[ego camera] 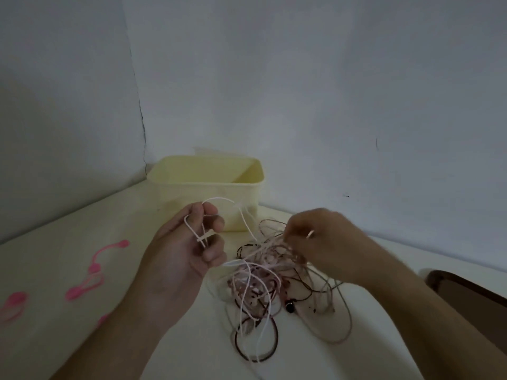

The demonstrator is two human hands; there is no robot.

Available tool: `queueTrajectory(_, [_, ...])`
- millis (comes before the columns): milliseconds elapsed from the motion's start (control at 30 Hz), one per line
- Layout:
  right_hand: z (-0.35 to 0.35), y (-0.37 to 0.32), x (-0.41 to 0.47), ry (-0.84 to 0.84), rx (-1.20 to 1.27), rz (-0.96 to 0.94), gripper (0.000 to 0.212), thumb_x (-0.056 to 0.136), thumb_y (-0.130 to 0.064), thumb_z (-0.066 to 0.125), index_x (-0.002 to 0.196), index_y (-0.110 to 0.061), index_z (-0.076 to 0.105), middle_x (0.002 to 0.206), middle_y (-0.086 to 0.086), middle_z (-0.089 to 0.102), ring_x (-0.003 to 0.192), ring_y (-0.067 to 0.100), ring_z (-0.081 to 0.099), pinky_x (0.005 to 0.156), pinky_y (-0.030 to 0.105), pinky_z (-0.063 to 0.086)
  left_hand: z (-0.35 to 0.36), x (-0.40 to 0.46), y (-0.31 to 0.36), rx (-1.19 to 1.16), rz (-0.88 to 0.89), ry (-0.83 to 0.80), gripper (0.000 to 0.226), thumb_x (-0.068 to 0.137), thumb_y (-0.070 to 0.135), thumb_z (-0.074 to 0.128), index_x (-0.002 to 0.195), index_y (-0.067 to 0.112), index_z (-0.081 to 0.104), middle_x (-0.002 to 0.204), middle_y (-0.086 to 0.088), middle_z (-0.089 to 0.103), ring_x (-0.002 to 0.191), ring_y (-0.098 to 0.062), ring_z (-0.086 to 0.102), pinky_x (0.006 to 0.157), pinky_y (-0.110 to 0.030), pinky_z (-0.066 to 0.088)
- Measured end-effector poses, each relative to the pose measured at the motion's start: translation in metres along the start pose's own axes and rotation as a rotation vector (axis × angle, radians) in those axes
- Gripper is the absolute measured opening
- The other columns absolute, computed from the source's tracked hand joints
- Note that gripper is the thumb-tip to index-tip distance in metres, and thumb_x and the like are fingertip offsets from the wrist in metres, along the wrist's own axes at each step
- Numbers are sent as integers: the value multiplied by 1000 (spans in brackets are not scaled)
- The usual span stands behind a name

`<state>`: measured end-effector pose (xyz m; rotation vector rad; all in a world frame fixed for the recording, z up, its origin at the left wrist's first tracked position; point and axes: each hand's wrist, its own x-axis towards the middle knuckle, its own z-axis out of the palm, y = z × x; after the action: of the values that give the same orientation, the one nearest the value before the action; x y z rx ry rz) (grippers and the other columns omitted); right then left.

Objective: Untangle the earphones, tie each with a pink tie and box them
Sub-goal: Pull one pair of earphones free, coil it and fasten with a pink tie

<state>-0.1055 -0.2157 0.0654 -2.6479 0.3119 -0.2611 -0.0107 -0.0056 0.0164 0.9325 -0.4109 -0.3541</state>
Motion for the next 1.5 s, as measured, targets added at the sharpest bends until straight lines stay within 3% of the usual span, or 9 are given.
queueTrajectory(167, [-13, 4, -2, 362, 110, 83, 24, 100, -24, 46, 84, -27, 64, 76, -3, 72, 68, 18, 73, 62, 43, 61, -12, 7, 3, 48, 68, 104, 22, 108, 19, 47, 97, 10, 63, 80, -2, 52, 48, -10, 25, 49, -25, 15])
queueTrajectory(433, [-31, 12, -6, 744, 412, 230, 23, 103, -10, 42, 97, -17, 62, 84, -5, 63, 61, 18, 53, 51, 30, 39, -20, 8, 10, -7, 75, 113, 19, 104, 22, 50, 95, 14, 64, 86, 0, 58, 46, -8, 24, 43, -23, 12])
queueTrajectory(600, [-33, 18, -7, 408, 115, 324, 22, 90, -9, 53, 92, -2, 73, 85, 20, 74, 70, 33, 63, 62, 34, 47, -17, 6, 10, -5, 78, 6, 18, 97, 12, 47, 101, 10, 65, 91, -3, 58, 45, -9, 25, 42, -24, 11])
queueTrajectory(700, [-25, 5, -10, 239, 175, 204, 30, 94, -15, 56, 113, -12, 79, 117, 0, 73, 106, 17, 63, 81, 14, 46, -13, 1, 10, -22, 34, -107, 28, 93, 8, 39, 105, 4, 64, 91, -9, 58, 45, -12, 25, 44, -27, 12])
queueTrajectory(900, [5, -22, -17, -123, 280, -165, 91, 92, -40, 78, 163, -49, 22, 158, -35, 36, 139, -12, 34, 98, 5, 31, -5, -7, 8, -96, -146, -333, 54, 94, 35, 41, 102, -10, 69, 85, -26, 58, 42, -21, 23, 44, -29, 21])
queueTrajectory(1000, [30, -28, -14, -149, 193, -256, 75, 92, -37, 79, 155, -46, 39, 138, -31, 56, 121, -13, 51, 95, 3, 40, -4, -10, 7, -82, -167, -363, 57, 79, 44, 81, 96, -9, 65, 72, -21, 57, 40, -16, 43, 44, -22, 33])
queueTrajectory(1100, [33, -28, -7, -20, 211, -236, 15, 100, -22, 63, 102, -31, 74, 89, -10, 74, 80, 5, 68, 76, 36, 59, -8, -9, 8, -15, -119, -353, 29, 82, 27, 79, 87, 2, 65, 55, -5, 47, 40, -9, 32, 45, -26, 19])
queueTrajectory(1333, [-23, -25, 9, 446, 565, -133, 19, 98, -26, 72, 81, -18, 73, 63, 6, 63, 56, 12, 58, 57, 27, 46, -18, 9, 8, -30, -110, -8, 22, 99, 12, 50, 97, 9, 72, 57, 6, 20, 40, -5, 19, 44, -26, 8])
queueTrajectory(1500, [-47, -29, 20, 409, 473, -231, 7, 90, -18, 81, 87, -23, 78, 58, -14, 49, 49, 4, 40, 56, 22, 38, -24, 12, 4, 8, -40, 105, 20, 102, 11, 50, 103, 7, 70, 61, 5, 18, 44, -7, 16, 41, -23, 13])
